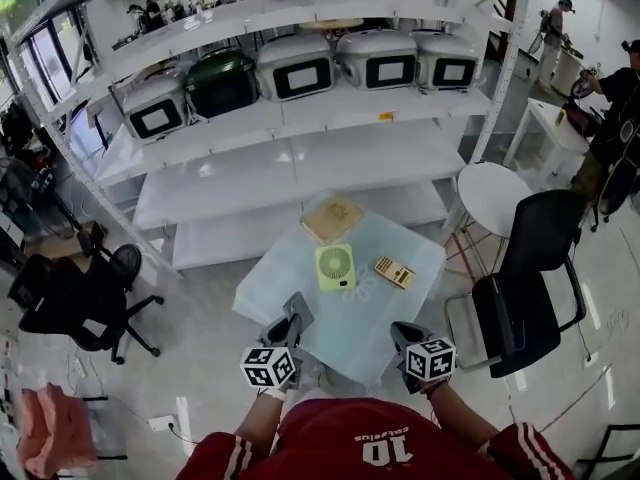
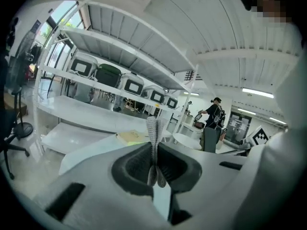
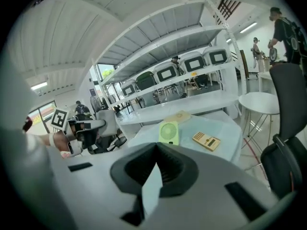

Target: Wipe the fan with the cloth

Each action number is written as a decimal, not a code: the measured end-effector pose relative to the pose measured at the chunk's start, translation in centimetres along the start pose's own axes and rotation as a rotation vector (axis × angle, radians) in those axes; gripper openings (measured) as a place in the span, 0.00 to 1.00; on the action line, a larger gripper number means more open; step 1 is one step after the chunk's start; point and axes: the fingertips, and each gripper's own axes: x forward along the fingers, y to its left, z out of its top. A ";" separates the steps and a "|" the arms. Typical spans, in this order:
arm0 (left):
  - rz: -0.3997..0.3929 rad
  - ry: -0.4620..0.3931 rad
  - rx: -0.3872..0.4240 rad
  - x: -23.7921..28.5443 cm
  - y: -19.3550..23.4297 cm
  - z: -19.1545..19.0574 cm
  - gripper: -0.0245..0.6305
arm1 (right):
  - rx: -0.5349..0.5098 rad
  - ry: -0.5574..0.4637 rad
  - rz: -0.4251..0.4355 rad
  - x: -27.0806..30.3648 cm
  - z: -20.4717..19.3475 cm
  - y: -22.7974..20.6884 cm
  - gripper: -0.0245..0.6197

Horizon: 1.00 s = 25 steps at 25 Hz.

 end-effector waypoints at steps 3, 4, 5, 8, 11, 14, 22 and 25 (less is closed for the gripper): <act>0.007 -0.049 0.004 -2.0 -3.4 0.6 0.08 | -0.014 -0.010 0.008 -3.2 -0.7 -1.3 0.05; 0.007 -0.062 0.004 -2.5 -4.5 0.7 0.08 | -0.022 -0.014 0.009 -4.2 -0.8 -1.7 0.05; 0.005 -0.072 0.006 -3.1 -5.6 0.9 0.08 | -0.031 -0.018 0.010 -5.1 -0.8 -2.1 0.05; -0.004 -0.086 0.054 -5.0 -8.5 1.7 0.08 | -0.044 -0.027 0.001 -7.2 -1.0 -3.4 0.05; -0.016 -0.099 0.145 -7.1 -10.5 3.0 0.08 | -0.039 -0.056 -0.019 -8.7 -0.7 -4.4 0.05; -0.032 -0.128 0.196 -8.4 -11.6 5.1 0.08 | -0.046 -0.110 -0.044 -9.9 1.1 -5.1 0.05; -0.088 -0.193 0.238 -9.3 -10.0 11.2 0.08 | -0.008 -0.300 -0.110 -13.5 8.7 -3.0 0.05; -0.101 -0.224 0.256 -9.5 -9.3 13.9 0.08 | 0.003 -0.363 -0.114 -14.6 11.7 -1.4 0.05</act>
